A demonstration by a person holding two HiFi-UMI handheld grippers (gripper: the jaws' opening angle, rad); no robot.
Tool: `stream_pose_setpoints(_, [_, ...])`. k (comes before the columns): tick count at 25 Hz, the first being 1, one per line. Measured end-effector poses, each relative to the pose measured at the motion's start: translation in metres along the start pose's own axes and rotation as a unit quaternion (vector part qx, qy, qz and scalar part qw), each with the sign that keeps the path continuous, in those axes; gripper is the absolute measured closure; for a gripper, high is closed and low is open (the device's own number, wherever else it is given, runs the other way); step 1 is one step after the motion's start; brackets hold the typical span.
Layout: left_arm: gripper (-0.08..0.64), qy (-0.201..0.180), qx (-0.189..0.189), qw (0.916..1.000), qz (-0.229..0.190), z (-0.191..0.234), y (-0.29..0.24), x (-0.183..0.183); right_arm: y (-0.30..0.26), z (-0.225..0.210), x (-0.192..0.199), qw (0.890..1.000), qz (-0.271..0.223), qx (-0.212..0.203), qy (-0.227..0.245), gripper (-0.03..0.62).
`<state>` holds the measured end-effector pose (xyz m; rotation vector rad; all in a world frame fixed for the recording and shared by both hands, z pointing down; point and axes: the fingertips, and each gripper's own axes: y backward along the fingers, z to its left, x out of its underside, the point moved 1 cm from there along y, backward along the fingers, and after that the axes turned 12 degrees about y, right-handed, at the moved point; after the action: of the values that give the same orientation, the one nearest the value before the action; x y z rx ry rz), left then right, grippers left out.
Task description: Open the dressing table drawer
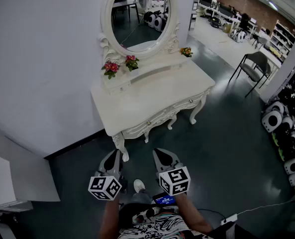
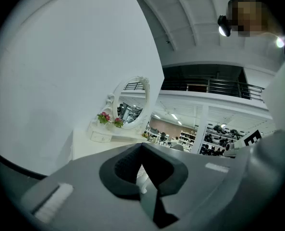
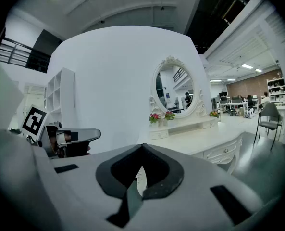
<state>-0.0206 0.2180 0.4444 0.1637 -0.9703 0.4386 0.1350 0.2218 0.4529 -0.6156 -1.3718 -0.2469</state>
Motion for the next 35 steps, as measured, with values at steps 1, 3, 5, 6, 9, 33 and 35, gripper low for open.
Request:
stream_pose_setpoints(1, [0.558, -0.003, -0.003, 1.0, -0.001, -0.002, 0.003, 0.0, 0.003, 0.003, -0.001, 1.0, 0.001, -0.003, 0.004, 0.591])
stream_pose_setpoints(3, [0.558, -0.009, -0.008, 0.9999, -0.002, -0.004, 0.008, 0.0, 0.008, 0.007, -0.003, 1.0, 0.001, -0.005, 0.01, 0.591])
stream_pose_setpoints(5, [0.558, -0.016, -0.011, 0.9998, -0.003, -0.005, 0.01, 0.0, 0.01, 0.009, -0.003, 1.0, 0.001, -0.003, 0.013, 0.591])
stream_pose_setpoints(6, [0.558, -0.019, -0.012, 0.9997, -0.002, -0.005, 0.011, 0.0, 0.011, 0.01, -0.003, 1.0, 0.001, -0.002, 0.015, 0.591])
stream_pose_setpoints(9, [0.558, -0.023, -0.016, 0.9996, 0.0, -0.005, 0.013, 0.001, 0.012, 0.012, -0.003, 1.0, 0.004, -0.005, 0.019, 0.591])
stream_pose_setpoints(33, [0.558, -0.032, -0.105, 0.9937, 0.025, 0.123, -0.104, -0.028, -0.152, -0.043, 0.008, 0.999, 0.049, -0.019, -0.002, 0.499])
stream_pose_setpoints(35, [0.558, -0.036, -0.1, 0.9936, 0.037, 0.145, -0.133, -0.04, -0.191, -0.051, 0.002, 0.998, 0.058, -0.018, 0.001, 0.499])
